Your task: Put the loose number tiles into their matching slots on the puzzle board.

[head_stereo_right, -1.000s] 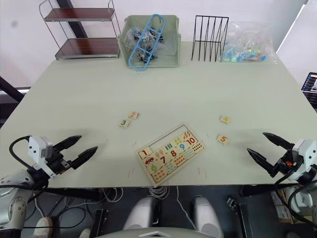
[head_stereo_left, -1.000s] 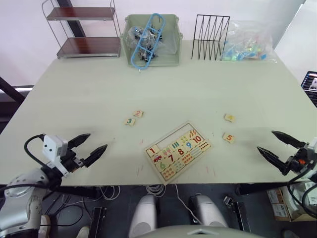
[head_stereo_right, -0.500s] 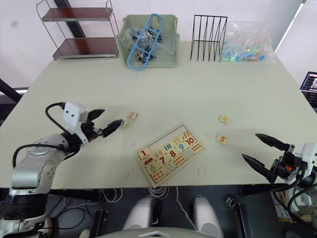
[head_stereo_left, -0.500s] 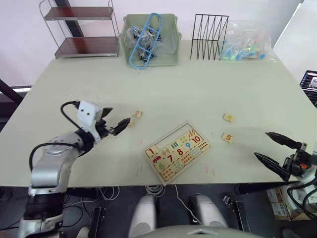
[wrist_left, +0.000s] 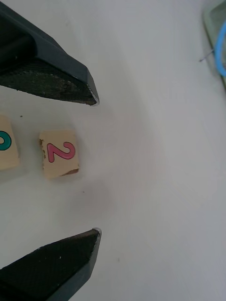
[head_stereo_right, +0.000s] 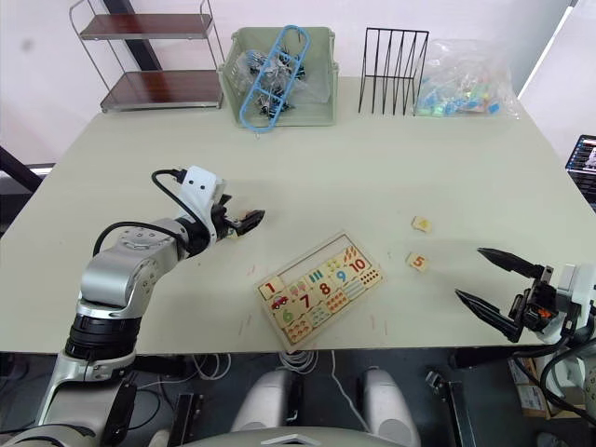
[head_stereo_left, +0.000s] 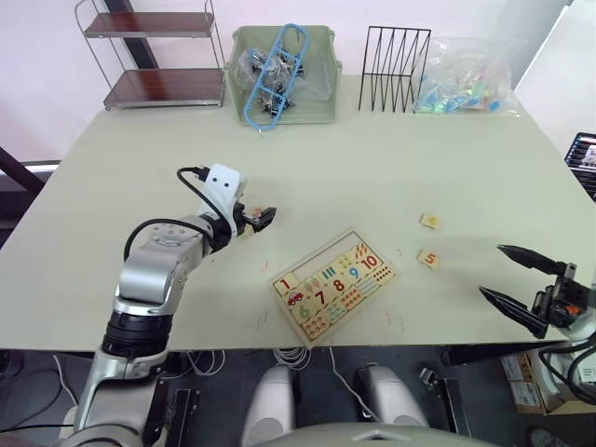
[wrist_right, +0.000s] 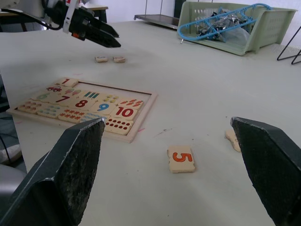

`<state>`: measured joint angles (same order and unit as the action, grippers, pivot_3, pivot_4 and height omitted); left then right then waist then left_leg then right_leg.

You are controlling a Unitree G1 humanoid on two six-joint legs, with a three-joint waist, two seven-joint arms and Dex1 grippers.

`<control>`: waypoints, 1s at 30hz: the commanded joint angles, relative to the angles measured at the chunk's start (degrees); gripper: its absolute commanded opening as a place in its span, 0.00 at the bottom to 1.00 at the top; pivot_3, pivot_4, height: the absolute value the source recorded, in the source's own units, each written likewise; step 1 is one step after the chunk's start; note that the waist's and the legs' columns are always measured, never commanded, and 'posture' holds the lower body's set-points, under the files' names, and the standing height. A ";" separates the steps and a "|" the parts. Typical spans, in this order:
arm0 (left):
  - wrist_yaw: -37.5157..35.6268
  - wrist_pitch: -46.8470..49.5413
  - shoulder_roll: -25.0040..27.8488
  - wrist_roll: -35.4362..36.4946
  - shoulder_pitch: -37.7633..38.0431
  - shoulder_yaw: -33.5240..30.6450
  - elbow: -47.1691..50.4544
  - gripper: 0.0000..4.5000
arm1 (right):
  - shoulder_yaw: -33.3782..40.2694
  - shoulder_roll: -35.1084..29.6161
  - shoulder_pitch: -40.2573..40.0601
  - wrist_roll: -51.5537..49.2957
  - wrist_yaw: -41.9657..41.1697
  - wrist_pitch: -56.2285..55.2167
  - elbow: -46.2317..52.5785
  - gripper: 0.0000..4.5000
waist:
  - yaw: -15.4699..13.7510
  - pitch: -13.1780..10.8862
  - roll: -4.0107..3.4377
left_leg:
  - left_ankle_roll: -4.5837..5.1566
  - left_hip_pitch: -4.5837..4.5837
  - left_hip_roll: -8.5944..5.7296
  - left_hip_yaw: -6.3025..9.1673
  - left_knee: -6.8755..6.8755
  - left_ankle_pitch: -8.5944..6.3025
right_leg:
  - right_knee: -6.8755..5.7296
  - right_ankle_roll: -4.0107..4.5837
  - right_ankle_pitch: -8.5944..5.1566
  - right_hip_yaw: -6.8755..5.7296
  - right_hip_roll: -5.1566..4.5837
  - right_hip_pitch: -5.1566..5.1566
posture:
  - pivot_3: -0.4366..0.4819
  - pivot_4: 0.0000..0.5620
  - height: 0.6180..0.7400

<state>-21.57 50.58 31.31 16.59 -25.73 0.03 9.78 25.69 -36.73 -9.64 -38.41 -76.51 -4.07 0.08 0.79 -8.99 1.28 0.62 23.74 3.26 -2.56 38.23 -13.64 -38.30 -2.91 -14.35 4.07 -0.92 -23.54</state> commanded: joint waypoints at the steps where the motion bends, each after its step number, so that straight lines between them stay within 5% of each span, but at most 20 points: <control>1: 0.13 -0.33 -0.82 -2.09 -3.66 1.87 -2.34 0.98 | 1.08 -0.80 0.84 -0.86 -1.17 -1.15 0.55 1.00 | -0.12 0.00 0.00 | 0.00 0.00 -0.01 -0.01 0.02 0.00 | 0.00 0.00 0.00 0.00 0.00 0.00 | 0.48 0.27 1.00; 23: 2.21 9.66 -5.15 -6.02 -8.25 4.68 -9.60 0.98 | 1.33 -0.12 0.91 -1.02 -1.61 -1.86 0.57 1.00 | -0.07 0.02 -0.03 | 0.00 -0.04 -0.05 0.04 0.06 0.00 | -0.02 -0.02 0.01 0.00 -0.02 0.07 | 0.48 0.27 1.00; 30: 3.16 10.53 -5.82 -7.09 -8.30 5.08 -7.79 0.32 | 1.35 0.02 0.96 -1.00 -1.38 -1.97 0.66 1.00 | 0.02 0.02 -0.03 | 0.00 -0.04 -0.05 0.05 0.07 0.00 | -0.03 -0.02 0.01 0.00 -0.01 0.08 | 0.48 0.27 1.00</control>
<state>-19.00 60.51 25.31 10.58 -34.27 4.76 1.04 25.62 -36.58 -8.72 -38.44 -78.13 -5.22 -0.18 0.82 -8.96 1.25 0.62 23.70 3.21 -2.51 38.30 -13.63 -38.33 -2.93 -14.34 4.07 -0.93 -23.46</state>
